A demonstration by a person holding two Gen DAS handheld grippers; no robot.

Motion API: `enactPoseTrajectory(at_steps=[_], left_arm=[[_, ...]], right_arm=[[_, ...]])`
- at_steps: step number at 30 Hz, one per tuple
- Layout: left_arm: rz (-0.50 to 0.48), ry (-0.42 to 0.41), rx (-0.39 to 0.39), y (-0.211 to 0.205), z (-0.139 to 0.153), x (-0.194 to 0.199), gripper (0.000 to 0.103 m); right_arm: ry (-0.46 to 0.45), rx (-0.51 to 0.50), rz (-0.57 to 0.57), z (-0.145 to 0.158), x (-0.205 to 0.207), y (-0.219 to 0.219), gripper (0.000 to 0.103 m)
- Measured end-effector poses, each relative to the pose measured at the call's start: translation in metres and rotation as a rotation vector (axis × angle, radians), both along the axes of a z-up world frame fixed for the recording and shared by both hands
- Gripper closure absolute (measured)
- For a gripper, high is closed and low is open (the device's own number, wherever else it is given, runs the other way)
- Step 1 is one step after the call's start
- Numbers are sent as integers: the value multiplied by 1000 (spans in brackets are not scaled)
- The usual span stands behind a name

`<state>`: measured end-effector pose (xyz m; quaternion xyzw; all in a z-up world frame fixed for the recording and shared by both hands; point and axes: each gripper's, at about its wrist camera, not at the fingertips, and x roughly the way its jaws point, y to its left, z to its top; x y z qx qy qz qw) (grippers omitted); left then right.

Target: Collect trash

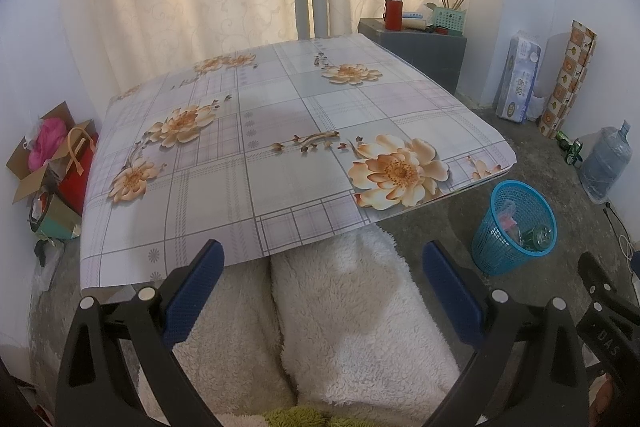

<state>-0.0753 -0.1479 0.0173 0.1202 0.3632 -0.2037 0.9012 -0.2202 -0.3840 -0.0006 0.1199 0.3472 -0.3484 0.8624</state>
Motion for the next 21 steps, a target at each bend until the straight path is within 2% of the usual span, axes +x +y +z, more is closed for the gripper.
enactPoseTrajectory(at_steps=[21], left_arm=[[0,6,-2,0,-1,-4,6]], right_arm=[[-1,0,-2,0,0,1,8]])
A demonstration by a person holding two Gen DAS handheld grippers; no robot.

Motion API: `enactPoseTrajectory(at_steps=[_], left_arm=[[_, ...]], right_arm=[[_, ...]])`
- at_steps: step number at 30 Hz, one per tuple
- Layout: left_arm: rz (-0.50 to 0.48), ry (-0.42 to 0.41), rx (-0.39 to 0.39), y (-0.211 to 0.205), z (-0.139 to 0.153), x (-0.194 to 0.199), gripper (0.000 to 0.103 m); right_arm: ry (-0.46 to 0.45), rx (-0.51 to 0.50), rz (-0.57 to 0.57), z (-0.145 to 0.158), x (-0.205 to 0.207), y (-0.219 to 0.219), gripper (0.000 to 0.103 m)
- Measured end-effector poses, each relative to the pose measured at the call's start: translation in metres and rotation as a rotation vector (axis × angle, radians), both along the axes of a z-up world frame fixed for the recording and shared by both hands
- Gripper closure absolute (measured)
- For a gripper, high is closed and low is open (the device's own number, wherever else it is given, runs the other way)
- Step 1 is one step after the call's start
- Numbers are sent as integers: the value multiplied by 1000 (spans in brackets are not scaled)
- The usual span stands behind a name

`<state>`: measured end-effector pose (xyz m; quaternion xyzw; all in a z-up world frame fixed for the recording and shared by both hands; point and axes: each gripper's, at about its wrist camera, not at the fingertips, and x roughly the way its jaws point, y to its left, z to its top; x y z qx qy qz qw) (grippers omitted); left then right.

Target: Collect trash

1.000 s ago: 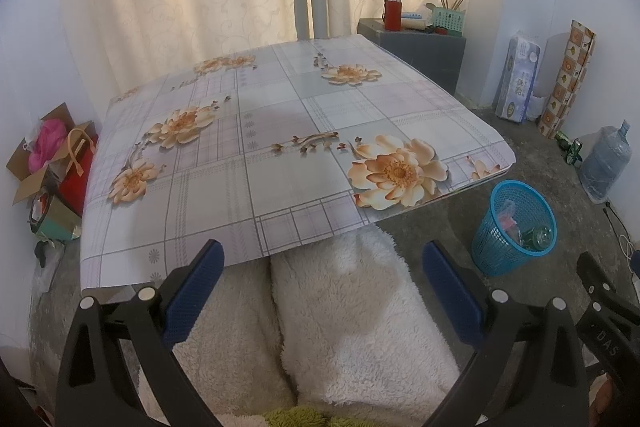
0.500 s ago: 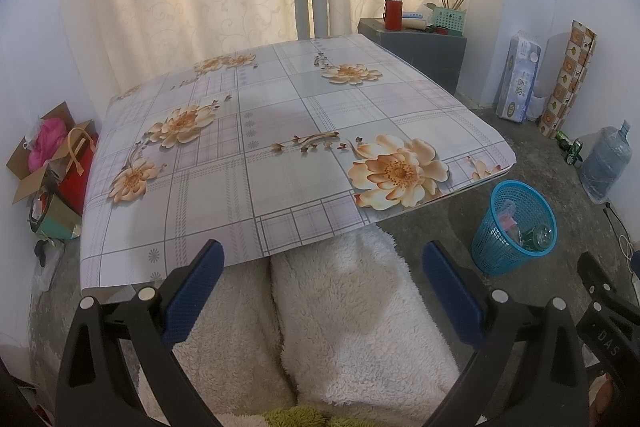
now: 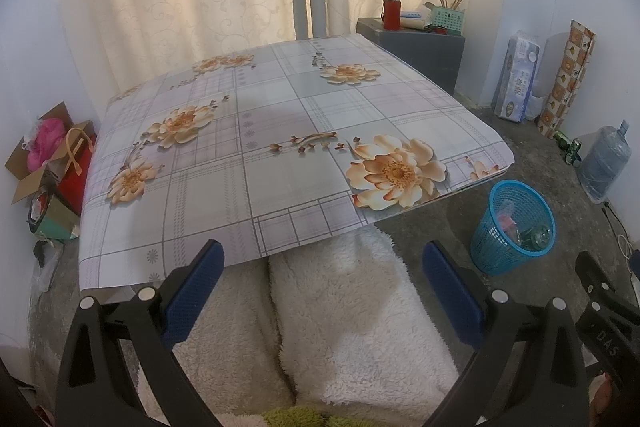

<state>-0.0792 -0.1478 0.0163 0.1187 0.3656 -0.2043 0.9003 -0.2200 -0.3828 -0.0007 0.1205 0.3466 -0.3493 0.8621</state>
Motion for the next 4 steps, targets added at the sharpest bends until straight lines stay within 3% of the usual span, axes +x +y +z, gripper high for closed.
enactPoseTrajectory(at_steps=[4], left_arm=[[0,1,0,0,0,1,6]], right_arm=[[1,0,-1,0,0,1,8]])
